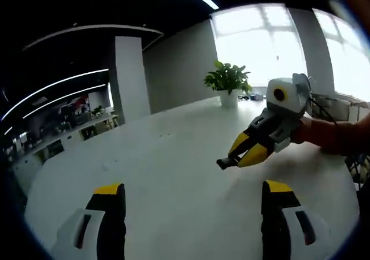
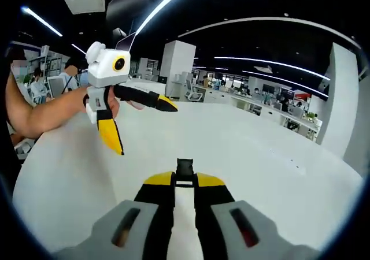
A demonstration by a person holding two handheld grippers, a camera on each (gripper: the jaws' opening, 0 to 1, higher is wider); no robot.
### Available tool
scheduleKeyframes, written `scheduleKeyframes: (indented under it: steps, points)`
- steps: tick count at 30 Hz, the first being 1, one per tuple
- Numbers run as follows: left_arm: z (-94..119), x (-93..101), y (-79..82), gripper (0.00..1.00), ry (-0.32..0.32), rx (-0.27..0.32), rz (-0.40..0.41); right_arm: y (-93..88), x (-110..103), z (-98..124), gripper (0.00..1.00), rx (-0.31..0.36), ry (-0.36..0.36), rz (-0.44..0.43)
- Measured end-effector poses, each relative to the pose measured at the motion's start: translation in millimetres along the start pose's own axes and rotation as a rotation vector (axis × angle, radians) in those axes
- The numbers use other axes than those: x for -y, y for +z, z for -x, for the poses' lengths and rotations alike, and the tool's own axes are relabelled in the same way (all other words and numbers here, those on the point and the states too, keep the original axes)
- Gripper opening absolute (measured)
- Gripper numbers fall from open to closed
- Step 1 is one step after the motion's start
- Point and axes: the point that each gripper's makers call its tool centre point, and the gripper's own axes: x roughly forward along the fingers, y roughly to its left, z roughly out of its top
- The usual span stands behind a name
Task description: Snap the two parts of the plastic buckle together until the buckle closes and remains connected.
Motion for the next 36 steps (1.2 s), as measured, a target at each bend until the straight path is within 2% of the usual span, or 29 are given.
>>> scheduleKeyframes:
  steps: [11,13,16,36]
  points:
    - [-1,5.4,1.3,0.99,-0.02,0.0,-0.003,-0.1,12,-2,0.1,-0.001,-0.052,-0.004]
    - [0,4.5,1.3,0.93,-0.011,-0.004,-0.021,-0.3,13,-2,0.1,-0.002,-0.053,-0.007]
    - [-1,3.8,2.0,0.99,-0.013,0.003,-0.001,-1.1,14,-2,0.1,-0.004,-0.056,-0.007]
    - [-6,-2.5,-8.2,0.99,0.008,-0.031,0.024,0.4,30,-7,0.1,-0.008,-0.096,-0.027]
